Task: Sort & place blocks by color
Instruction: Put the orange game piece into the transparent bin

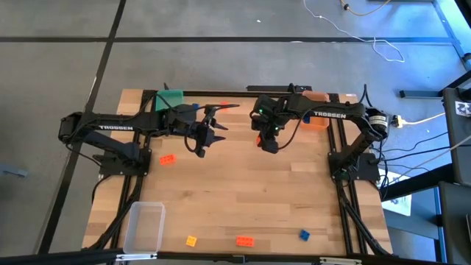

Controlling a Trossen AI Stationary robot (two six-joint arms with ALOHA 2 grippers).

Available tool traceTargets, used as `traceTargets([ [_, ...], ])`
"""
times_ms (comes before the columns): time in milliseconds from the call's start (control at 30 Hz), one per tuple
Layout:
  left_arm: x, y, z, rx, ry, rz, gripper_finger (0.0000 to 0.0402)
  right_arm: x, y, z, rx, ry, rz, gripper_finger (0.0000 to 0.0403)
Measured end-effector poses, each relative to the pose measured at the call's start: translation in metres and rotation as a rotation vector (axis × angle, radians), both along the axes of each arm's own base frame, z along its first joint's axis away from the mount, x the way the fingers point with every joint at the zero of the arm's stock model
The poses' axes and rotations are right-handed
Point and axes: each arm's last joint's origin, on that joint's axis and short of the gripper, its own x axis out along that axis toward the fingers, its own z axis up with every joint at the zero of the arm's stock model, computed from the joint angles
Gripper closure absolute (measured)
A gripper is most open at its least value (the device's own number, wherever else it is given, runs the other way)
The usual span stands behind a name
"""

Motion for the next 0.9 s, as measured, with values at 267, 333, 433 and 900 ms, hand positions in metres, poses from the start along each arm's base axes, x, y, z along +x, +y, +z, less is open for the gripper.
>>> traceTargets([
  [267, 0.0, 0.0, 0.0, 0.0, 0.0, 0.0, 0.0253, -0.0002, 0.0001, -0.0001, -0.024, -0.012, 0.049, 0.0263],
  [333, 0.0, 0.0, 0.0, 0.0, 0.0, 0.0, 0.0253, -0.0006, 0.0002, -0.0002, -0.03, -0.011, 0.063, 0.0263],
  [433, 0.0, 0.0, 0.0, 0.0, 0.0, 0.0, 0.0253, -0.0022, 0.0007, -0.0009, -0.026, 0.006, 0.068, 0.0263],
  [900, 0.0, 0.0, 0.0, -0.001, 0.0, 0.001, 0.0253, -0.004, 0.001, -0.0016, -0.019, 0.025, 0.067, 0.0263],
])
